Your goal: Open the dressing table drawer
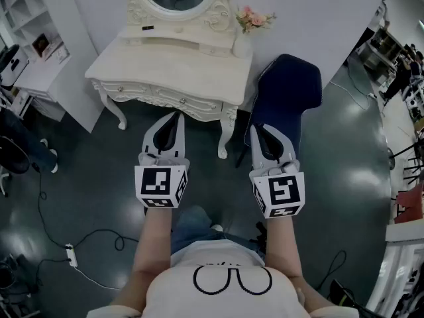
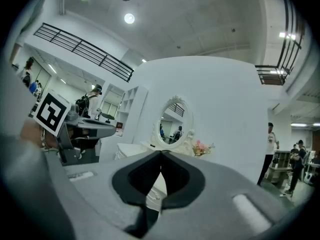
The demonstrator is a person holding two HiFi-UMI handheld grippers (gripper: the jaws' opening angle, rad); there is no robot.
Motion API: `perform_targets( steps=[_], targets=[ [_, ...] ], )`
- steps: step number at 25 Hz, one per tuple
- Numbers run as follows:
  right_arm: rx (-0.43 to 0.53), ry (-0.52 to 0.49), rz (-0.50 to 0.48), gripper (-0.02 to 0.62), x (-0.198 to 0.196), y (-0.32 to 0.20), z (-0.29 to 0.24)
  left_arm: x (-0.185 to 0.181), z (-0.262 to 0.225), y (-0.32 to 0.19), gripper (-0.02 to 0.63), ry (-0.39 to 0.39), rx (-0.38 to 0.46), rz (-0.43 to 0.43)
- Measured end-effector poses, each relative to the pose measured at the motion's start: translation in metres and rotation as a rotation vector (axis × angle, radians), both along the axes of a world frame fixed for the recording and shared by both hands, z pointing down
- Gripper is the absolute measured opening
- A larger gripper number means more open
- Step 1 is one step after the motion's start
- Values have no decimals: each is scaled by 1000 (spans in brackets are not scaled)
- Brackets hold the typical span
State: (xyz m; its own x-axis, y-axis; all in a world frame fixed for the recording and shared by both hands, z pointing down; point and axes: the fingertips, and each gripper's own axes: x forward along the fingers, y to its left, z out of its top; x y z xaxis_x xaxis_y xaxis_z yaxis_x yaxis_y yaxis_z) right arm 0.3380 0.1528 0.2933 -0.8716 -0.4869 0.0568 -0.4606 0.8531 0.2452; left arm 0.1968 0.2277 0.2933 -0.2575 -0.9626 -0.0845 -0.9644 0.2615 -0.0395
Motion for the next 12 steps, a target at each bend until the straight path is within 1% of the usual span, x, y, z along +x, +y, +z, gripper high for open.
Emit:
perform_targets(
  steps=[7,12],
  targets=[
    [-9,-12,6,-5,0,-19,9,-5,6,-16,-2,-2,-3,-8],
    [-13,-46,8,-5,-17,-38,11,-24,15,-35,-2,9,-9,-4]
  ],
)
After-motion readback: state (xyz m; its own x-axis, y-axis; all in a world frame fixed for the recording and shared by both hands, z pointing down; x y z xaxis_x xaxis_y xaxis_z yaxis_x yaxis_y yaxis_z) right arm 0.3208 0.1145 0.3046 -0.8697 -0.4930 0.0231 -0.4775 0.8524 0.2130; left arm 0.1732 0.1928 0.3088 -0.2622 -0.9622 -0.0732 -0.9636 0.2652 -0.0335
